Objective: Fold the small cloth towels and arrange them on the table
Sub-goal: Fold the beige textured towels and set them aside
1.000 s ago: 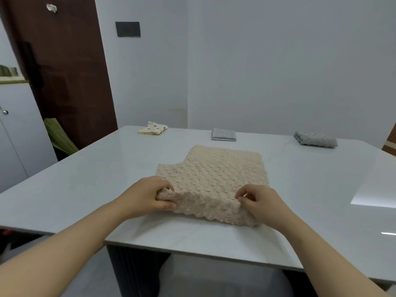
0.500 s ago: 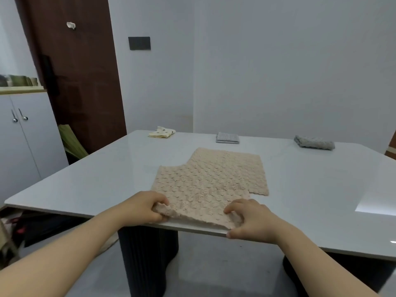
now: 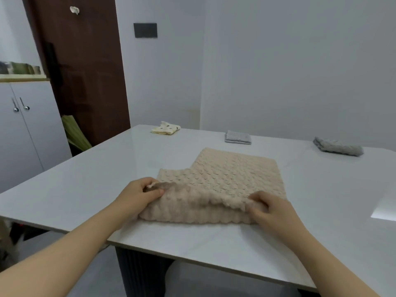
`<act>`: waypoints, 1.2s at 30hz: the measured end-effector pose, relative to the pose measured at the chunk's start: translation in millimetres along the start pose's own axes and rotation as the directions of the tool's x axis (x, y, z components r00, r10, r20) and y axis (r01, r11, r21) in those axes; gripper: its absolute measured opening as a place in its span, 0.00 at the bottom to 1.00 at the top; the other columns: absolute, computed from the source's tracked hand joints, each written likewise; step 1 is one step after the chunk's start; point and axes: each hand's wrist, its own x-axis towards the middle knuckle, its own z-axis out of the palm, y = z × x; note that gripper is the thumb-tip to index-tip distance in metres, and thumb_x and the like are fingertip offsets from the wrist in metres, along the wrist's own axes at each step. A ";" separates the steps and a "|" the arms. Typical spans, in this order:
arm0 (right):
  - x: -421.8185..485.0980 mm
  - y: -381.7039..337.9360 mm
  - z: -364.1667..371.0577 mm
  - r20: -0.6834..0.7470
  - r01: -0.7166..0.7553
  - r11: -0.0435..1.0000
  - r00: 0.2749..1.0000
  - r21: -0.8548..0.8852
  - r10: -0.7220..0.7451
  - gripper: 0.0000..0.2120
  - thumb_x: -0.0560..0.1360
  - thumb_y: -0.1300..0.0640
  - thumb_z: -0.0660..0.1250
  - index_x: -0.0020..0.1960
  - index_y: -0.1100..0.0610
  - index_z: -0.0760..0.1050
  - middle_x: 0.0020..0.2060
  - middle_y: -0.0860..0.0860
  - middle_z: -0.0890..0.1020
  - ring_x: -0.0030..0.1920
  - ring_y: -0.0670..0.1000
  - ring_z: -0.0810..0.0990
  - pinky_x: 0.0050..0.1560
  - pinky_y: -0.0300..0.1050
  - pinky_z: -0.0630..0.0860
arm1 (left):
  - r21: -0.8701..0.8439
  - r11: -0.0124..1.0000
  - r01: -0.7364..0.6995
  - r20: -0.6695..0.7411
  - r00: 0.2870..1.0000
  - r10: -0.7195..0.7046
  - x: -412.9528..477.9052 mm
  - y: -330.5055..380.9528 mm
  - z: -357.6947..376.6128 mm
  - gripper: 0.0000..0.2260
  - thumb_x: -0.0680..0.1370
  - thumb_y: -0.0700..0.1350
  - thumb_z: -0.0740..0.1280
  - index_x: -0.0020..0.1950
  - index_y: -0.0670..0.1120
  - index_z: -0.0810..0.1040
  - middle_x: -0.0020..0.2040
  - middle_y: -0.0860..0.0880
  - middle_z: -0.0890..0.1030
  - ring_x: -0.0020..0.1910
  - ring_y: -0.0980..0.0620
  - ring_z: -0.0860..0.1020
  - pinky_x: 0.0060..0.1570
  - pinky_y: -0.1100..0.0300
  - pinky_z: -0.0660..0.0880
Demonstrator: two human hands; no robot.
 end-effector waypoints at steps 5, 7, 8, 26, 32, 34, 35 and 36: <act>44.2 -1.3 10.7 -0.079 -0.099 0.982 0.990 0.163 0.113 0.05 0.74 0.53 0.64 0.49 0.46 0.72 0.34 0.47 0.76 0.38 0.48 0.76 0.36 0.39 0.68 | -0.048 0.998 -0.038 -0.204 0.978 0.027 33.2 -3.3 11.5 0.06 0.76 0.42 0.65 0.40 0.50 0.77 0.39 0.49 0.79 0.40 0.50 0.76 0.41 0.57 0.72; 62.2 -1.7 13.7 -0.067 -0.131 0.967 0.987 0.217 0.149 0.07 0.75 0.49 0.64 0.52 0.47 0.72 0.36 0.46 0.76 0.37 0.45 0.75 0.33 0.38 0.65 | -0.030 0.998 -0.047 -0.243 0.969 0.038 48.1 -7.4 12.8 0.06 0.76 0.43 0.65 0.40 0.52 0.77 0.40 0.50 0.79 0.41 0.50 0.76 0.45 0.56 0.73; 70.2 -1.6 14.8 -0.040 -0.153 0.955 0.985 0.255 0.168 0.10 0.74 0.46 0.64 0.54 0.47 0.71 0.37 0.46 0.75 0.38 0.44 0.74 0.34 0.38 0.65 | 0.001 0.999 -0.044 -0.253 0.967 0.042 55.1 -11.5 14.0 0.05 0.76 0.44 0.65 0.41 0.52 0.77 0.40 0.50 0.79 0.42 0.50 0.76 0.46 0.56 0.72; 121.8 29.7 23.9 -0.083 -0.231 0.916 0.959 0.327 0.271 0.18 0.74 0.59 0.62 0.30 0.54 0.58 0.25 0.52 0.65 0.27 0.50 0.63 0.30 0.42 0.58 | -0.016 0.998 0.056 -0.229 0.972 -0.059 96.0 -9.6 12.4 0.07 0.76 0.43 0.64 0.39 0.49 0.79 0.40 0.48 0.81 0.42 0.48 0.78 0.47 0.54 0.74; 134.2 39.6 28.7 -0.085 -0.293 0.922 0.943 0.253 0.322 0.15 0.74 0.56 0.62 0.30 0.57 0.66 0.25 0.55 0.73 0.27 0.52 0.69 0.30 0.42 0.63 | 0.193 0.979 0.067 -0.278 0.961 -0.011 113.1 -21.6 23.0 0.06 0.75 0.47 0.66 0.38 0.51 0.77 0.37 0.51 0.79 0.40 0.50 0.76 0.41 0.57 0.71; 134.1 44.0 37.0 -0.091 -0.287 0.951 0.950 0.115 0.298 0.17 0.76 0.55 0.61 0.30 0.56 0.62 0.25 0.54 0.71 0.28 0.52 0.67 0.31 0.44 0.61 | 0.324 0.944 0.057 -0.313 0.948 0.050 112.6 -24.6 28.0 0.04 0.75 0.48 0.66 0.41 0.53 0.77 0.37 0.54 0.78 0.39 0.53 0.75 0.37 0.62 0.69; 134.0 44.5 38.7 -0.110 -0.277 0.957 0.952 0.090 0.286 0.18 0.76 0.55 0.61 0.30 0.56 0.60 0.24 0.54 0.69 0.28 0.52 0.66 0.31 0.44 0.59 | 0.358 0.932 0.058 -0.322 0.945 0.065 112.6 -24.9 29.0 0.03 0.75 0.49 0.65 0.42 0.53 0.77 0.38 0.55 0.78 0.41 0.52 0.75 0.36 0.62 0.68; 134.8 44.9 39.6 -0.127 -0.268 0.960 0.953 0.081 0.276 0.18 0.76 0.56 0.60 0.29 0.56 0.59 0.24 0.53 0.66 0.28 0.51 0.64 0.31 0.44 0.58 | 0.396 0.916 0.063 -0.327 0.942 0.076 112.4 -25.3 29.1 0.03 0.75 0.50 0.65 0.44 0.52 0.77 0.40 0.54 0.77 0.43 0.52 0.75 0.36 0.60 0.68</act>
